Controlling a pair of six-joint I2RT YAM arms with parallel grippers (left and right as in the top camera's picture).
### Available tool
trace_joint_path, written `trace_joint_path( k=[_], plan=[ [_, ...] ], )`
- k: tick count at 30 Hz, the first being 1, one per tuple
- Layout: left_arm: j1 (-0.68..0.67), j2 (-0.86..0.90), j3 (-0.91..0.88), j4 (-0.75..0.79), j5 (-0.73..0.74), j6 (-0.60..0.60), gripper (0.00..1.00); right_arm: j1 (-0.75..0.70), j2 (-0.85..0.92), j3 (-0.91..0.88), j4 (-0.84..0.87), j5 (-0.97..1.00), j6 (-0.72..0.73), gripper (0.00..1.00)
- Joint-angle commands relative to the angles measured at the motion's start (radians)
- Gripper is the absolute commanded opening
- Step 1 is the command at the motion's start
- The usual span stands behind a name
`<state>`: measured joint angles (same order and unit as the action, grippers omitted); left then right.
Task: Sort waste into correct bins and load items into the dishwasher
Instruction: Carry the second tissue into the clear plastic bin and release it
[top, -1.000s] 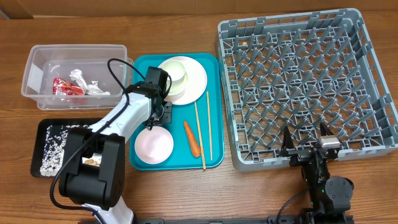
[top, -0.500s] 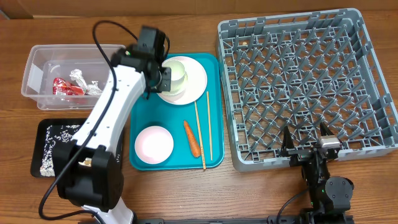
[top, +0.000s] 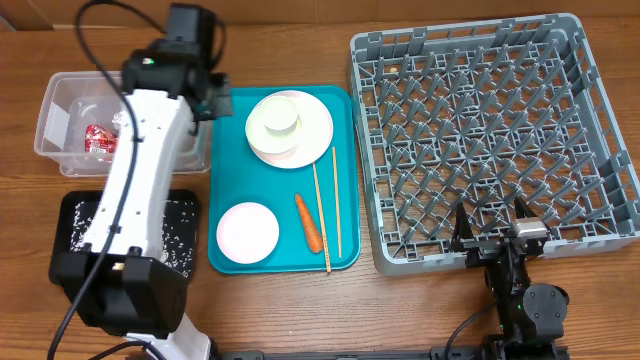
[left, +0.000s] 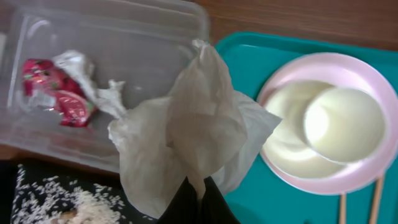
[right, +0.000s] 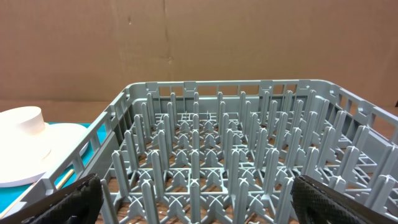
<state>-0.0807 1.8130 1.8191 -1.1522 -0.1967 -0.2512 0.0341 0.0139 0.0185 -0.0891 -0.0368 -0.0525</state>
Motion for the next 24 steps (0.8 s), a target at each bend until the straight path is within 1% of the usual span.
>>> trace_joint_path(
  k=[1,10,17,22,24],
  plan=[
    [0.072,-0.018,0.022,0.016,-0.026,-0.053,0.04,-0.003,-0.009,-0.011,0.008,-0.002,-0.001,1.00],
    [0.177,0.022,-0.006,0.110,-0.016,-0.052,0.04,-0.003,-0.009,-0.011,0.008,-0.002,-0.001,1.00],
    [0.194,0.103,-0.006,0.173,-0.020,-0.047,0.04,-0.003,-0.009,-0.011,0.008,-0.002,0.000,1.00],
    [0.195,0.187,-0.006,0.227,-0.021,-0.027,0.04,-0.003,-0.009,-0.011,0.008,-0.002,-0.001,1.00],
    [0.195,0.220,-0.006,0.248,-0.020,0.001,0.04,-0.003,-0.009,-0.011,0.008,-0.002,-0.001,1.00]
  ],
)
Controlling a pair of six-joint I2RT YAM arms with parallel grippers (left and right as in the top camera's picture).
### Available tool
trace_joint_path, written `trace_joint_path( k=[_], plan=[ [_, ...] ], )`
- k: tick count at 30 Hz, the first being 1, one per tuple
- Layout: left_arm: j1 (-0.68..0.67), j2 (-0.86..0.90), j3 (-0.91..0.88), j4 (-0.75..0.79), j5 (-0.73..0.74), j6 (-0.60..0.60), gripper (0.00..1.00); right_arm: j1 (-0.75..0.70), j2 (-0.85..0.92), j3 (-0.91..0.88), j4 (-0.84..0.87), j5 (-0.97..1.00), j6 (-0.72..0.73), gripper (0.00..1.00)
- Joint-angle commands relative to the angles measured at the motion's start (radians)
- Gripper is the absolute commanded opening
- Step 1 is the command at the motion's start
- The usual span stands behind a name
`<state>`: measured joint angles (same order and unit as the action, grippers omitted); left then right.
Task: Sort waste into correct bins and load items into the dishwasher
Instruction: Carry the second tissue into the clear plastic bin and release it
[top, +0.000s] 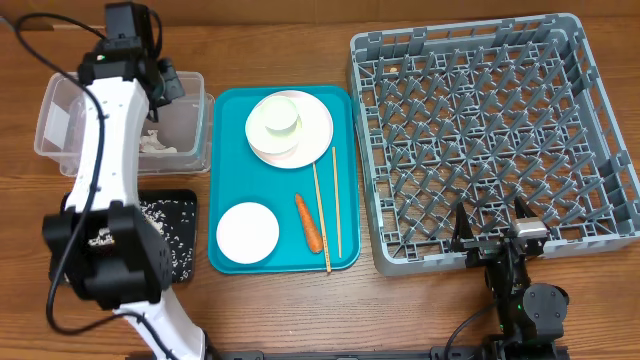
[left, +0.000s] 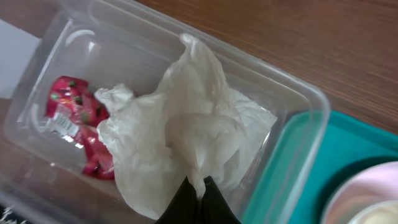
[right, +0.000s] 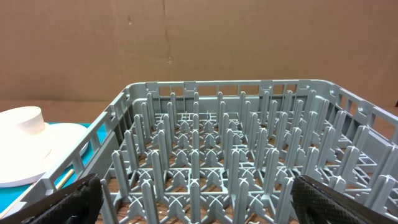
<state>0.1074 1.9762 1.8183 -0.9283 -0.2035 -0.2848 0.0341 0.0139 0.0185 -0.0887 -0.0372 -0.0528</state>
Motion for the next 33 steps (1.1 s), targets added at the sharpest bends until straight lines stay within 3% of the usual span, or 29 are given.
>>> trace_joint_path(
  k=[1,9,13,14,15,18,25,26,29,33],
  plan=[
    [0.006,0.071,-0.005,0.031,-0.013,0.043,0.04,-0.003,-0.009,-0.011,0.008,-0.002,0.000,1.00],
    [0.016,0.144,-0.005,0.040,-0.013,0.057,0.11,-0.003,-0.009,-0.011,0.008,-0.002,0.000,1.00],
    [0.025,0.140,-0.001,0.044,-0.013,0.057,0.26,-0.003,-0.009,-0.011,0.008,-0.002,0.000,1.00],
    [0.026,0.138,0.003,0.044,-0.013,0.057,0.34,-0.003,-0.009,-0.011,0.008,-0.002,0.000,1.00],
    [0.026,0.136,0.011,0.042,-0.013,0.058,0.49,-0.003,-0.009,-0.011,0.008,-0.002,0.000,1.00],
    [0.026,0.126,0.051,0.010,-0.006,0.061,0.66,-0.003,-0.009,-0.011,0.008,-0.002,0.000,1.00],
    [0.023,0.028,0.195,-0.195,0.109,0.061,0.63,-0.003,-0.009,-0.011,0.008,-0.002,0.000,1.00],
    [0.022,-0.023,0.223,-0.277,0.225,0.065,0.67,-0.003,-0.009,-0.011,0.008,-0.002,0.000,1.00],
    [0.021,-0.095,0.227,-0.385,0.365,0.095,0.67,-0.003,-0.009,-0.011,0.008,-0.002,0.000,1.00],
    [0.013,-0.156,0.227,-0.546,0.383,0.095,0.66,-0.003,-0.009,-0.011,0.008,-0.002,0.000,1.00]
  ],
)
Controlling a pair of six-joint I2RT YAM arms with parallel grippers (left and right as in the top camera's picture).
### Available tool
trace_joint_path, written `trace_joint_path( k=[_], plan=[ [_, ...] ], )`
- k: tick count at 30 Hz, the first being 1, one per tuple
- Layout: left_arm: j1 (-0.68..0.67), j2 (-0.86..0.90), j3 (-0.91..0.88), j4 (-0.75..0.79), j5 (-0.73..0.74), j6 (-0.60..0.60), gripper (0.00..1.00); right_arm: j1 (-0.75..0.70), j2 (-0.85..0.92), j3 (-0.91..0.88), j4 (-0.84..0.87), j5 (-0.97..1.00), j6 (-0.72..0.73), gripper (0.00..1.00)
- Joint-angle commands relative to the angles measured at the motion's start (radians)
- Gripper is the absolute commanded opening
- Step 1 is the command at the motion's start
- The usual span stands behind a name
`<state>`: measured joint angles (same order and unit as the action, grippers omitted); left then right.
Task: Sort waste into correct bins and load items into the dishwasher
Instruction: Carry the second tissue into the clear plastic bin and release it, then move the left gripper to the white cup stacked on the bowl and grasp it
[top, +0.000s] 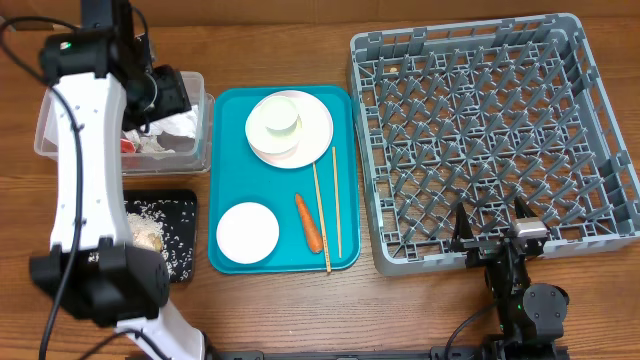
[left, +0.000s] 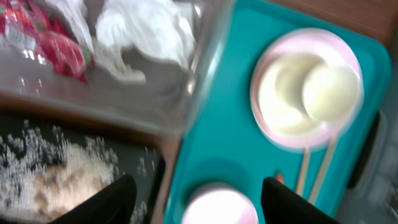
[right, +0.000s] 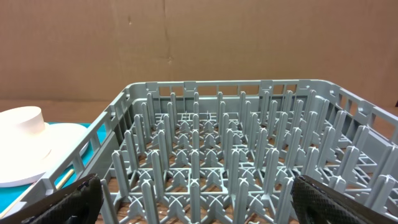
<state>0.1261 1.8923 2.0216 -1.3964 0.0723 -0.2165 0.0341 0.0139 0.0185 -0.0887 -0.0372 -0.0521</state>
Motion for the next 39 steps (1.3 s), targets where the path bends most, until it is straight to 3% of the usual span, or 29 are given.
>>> trace_joint_path(
  k=[1,8,14,16,22,30,39],
  plan=[
    [-0.010,-0.082,0.023,-0.129,0.104,0.027,0.65,-0.003,-0.009,-0.011,0.008,-0.002,-0.001,1.00],
    [-0.054,-0.082,0.017,-0.261,0.105,0.030,0.58,-0.003,-0.009,-0.011,0.008,-0.002,-0.001,1.00],
    [-0.139,-0.082,0.016,-0.265,0.103,0.030,0.59,-0.003,-0.009,-0.011,0.008,-0.002,-0.001,1.00],
    [-0.173,-0.082,0.016,-0.250,0.101,0.024,0.64,-0.003,-0.009,-0.011,0.008,-0.002,-0.001,1.00],
    [-0.269,-0.081,0.016,-0.150,0.039,-0.089,0.69,-0.003,-0.009,-0.011,0.008,-0.002,-0.001,1.00],
    [-0.338,-0.080,-0.013,0.003,-0.055,-0.214,0.58,-0.003,-0.009,-0.011,0.008,-0.002,-0.001,1.00],
    [-0.336,-0.071,-0.230,0.273,-0.054,-0.271,0.58,-0.003,-0.009,-0.011,0.008,-0.002,-0.001,1.00]
  ],
)
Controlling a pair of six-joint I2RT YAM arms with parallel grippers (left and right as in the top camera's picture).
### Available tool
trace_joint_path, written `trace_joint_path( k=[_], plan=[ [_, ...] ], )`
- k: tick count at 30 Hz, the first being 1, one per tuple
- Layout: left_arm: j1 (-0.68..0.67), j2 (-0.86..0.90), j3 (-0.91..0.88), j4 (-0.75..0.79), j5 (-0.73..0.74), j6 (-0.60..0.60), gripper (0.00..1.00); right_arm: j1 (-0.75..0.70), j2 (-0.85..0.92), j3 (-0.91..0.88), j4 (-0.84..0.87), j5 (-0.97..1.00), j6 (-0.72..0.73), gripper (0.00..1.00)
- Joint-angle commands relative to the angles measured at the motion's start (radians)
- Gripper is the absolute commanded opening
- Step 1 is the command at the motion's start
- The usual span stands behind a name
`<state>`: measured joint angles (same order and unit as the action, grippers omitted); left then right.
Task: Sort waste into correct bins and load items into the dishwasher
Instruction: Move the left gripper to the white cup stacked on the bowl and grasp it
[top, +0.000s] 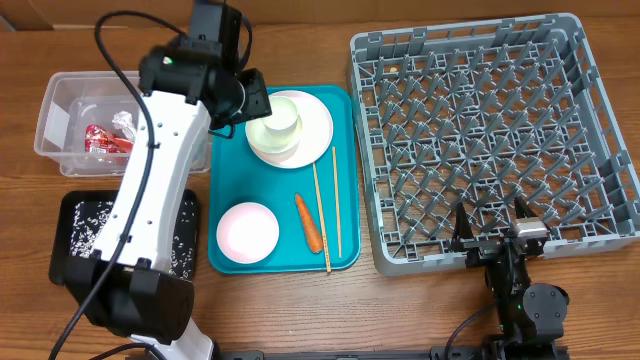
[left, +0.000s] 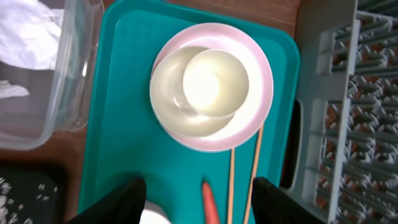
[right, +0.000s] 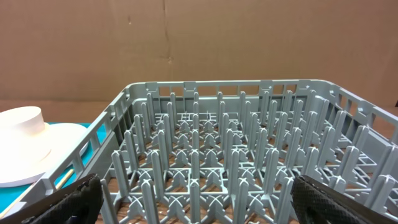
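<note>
My left gripper (top: 252, 103) hangs open and empty over the back of the teal tray (top: 230, 170). Right under it is a pink plate (left: 261, 93) holding a pale bowl and cup (left: 214, 81). In the left wrist view its dark fingers (left: 124, 202) frame an orange carrot (left: 208, 205) and two chopsticks (left: 231, 186). A small pink dish (top: 248, 230) sits at the tray's front left. The clear bin (top: 55, 100) holds a red wrapper (top: 100, 138) and a white napkin (left: 25, 37). My right gripper (right: 199, 205) rests open at the front edge of the grey dish rack (top: 490, 130).
A black bin (top: 75, 235) with scattered rice stands at the front left, partly under my left arm. The rack fills the right half of the table. Brown cardboard stands behind the rack in the right wrist view.
My left gripper, still open, has moved right from above the clear and black bins to above the plate with the bowl. The napkin stays in the clear bin. The right arm is unchanged.
My left gripper was shut on the white napkin at the border of tray and clear bin. Then it held the napkin over the clear bin. Then it was open with the napkin lying in the bin, and now it is open over the tray.
</note>
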<state>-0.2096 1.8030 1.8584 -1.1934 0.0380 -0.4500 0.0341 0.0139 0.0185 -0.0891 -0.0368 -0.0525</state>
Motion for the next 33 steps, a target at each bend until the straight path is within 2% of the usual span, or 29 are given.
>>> trace_joint_path(
  k=[1,6,15,19,33],
  plan=[
    [0.000,0.023,-0.079,0.093,-0.019,-0.037,0.58,-0.003,-0.009,-0.011,0.008,-0.002,0.000,1.00],
    [0.000,0.070,-0.126,0.187,-0.020,-0.038,0.57,-0.003,-0.009,-0.011,0.008,-0.002,-0.001,1.00],
    [0.000,0.232,-0.126,0.236,-0.019,-0.037,0.56,-0.003,-0.009,-0.011,0.008,-0.002,-0.001,1.00],
    [0.000,0.286,-0.126,0.254,-0.019,-0.037,0.49,-0.003,-0.009,-0.011,0.008,-0.002,-0.001,1.00],
    [0.006,0.290,-0.126,0.260,-0.020,-0.037,0.30,-0.003,-0.009,-0.011,0.009,-0.002,-0.001,1.00]
  ],
)
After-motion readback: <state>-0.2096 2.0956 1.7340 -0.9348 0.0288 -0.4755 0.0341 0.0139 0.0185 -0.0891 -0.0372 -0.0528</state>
